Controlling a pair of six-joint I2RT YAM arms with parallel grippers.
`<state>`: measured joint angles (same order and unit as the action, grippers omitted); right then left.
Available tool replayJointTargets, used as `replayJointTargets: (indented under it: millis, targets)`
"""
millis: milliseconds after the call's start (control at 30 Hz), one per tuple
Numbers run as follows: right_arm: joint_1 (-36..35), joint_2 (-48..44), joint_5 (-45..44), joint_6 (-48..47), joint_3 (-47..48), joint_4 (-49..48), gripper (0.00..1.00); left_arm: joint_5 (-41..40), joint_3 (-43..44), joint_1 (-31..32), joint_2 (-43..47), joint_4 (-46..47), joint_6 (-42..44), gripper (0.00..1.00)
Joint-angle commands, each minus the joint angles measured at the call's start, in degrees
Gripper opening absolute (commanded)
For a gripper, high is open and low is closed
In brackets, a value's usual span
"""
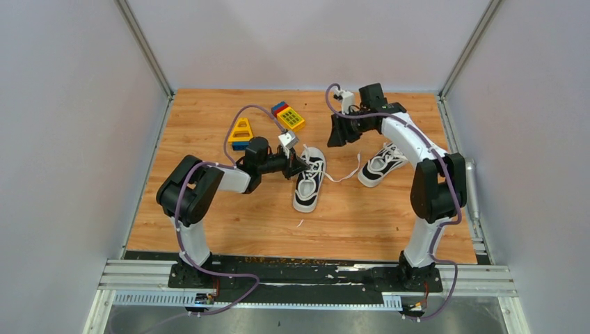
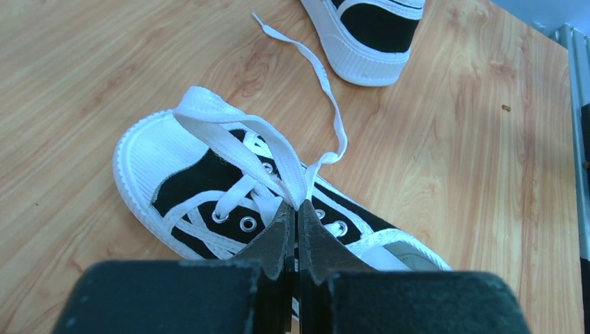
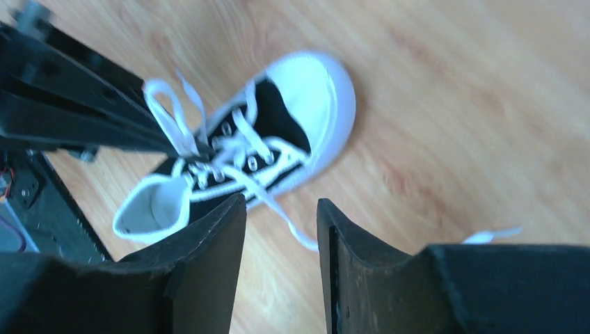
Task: Tie the shoes
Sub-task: Wrap the shoelace around the shoelace.
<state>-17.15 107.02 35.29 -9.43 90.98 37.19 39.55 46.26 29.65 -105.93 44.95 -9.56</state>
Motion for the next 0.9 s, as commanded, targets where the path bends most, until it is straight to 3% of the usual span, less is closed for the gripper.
replayJointTargets:
  millis: [0,100,233,333,400,533,867]
  targets:
    - [0.06,0.64,-1.47,-5.90,-1.56,16.72,0.43,2.33,2.39,0.32,-0.82,-2.23,0.27,0.00]
    - [0.33,4.19,-4.74,-0.85,-2.05,19.66,0.41,3.17,3.81,0.32,-1.05,-5.15,1.51,0.00]
    - [-1.08,4.18,-17.23,7.89,-2.57,14.87,0.43,4.81,5.49,0.32,-1.53,-7.90,2.81,0.00]
    - [-1.08,4.06,-25.42,18.48,-1.09,15.65,0.36,5.43,5.86,0.32,-1.71,-8.30,2.88,0.00]
    - [-1.05,3.58,-25.58,24.40,-0.59,18.76,0.34,5.52,6.00,0.32,-1.83,-8.43,2.97,0.00]
    - [-0.10,6.96,-28.51,29.67,1.07,20.82,0.48,5.67,6.31,0.32,-1.92,-8.81,3.51,0.00]
    - [1.09,14.51,-30.34,35.75,4.91,21.90,0.41,6.62,7.69,0.28,-1.66,-11.86,4.69,0.00]
